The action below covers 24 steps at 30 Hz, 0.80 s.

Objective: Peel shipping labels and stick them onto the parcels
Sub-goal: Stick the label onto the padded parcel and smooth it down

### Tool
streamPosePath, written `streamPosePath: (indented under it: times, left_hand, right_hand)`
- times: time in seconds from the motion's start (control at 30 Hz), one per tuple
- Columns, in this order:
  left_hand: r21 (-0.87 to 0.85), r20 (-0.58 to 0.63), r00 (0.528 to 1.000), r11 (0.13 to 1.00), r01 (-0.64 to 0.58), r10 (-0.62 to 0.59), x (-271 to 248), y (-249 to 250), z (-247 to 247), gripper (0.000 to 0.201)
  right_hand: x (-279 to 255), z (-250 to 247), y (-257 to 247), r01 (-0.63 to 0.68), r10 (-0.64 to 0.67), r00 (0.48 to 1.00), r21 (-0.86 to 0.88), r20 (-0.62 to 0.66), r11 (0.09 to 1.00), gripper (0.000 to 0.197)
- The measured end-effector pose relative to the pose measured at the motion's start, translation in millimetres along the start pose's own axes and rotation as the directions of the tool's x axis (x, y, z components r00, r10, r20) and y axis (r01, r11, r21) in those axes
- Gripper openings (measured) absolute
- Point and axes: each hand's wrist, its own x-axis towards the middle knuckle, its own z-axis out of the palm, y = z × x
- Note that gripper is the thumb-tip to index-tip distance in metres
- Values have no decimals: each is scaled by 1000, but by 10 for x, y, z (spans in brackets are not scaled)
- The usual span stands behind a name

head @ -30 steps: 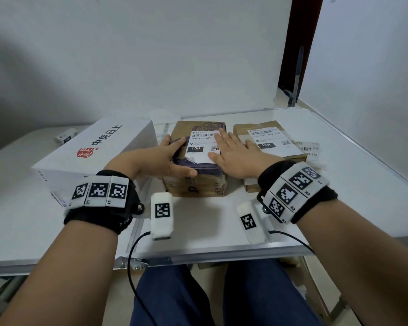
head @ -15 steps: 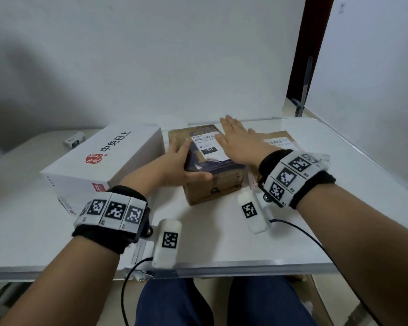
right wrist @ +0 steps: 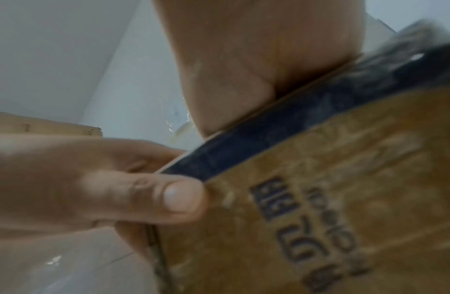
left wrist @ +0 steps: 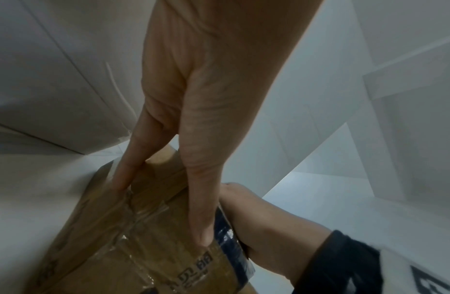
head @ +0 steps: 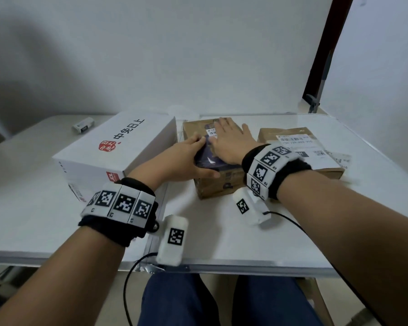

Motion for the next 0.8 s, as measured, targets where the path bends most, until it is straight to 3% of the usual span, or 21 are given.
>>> streamPosePath:
  times: [0.8]
  left_hand:
    - [27,16,999,999,32,-32,25,22,-16,112]
  right_hand:
    - [-427,48,92,-40,35,997,83,66,996,69]
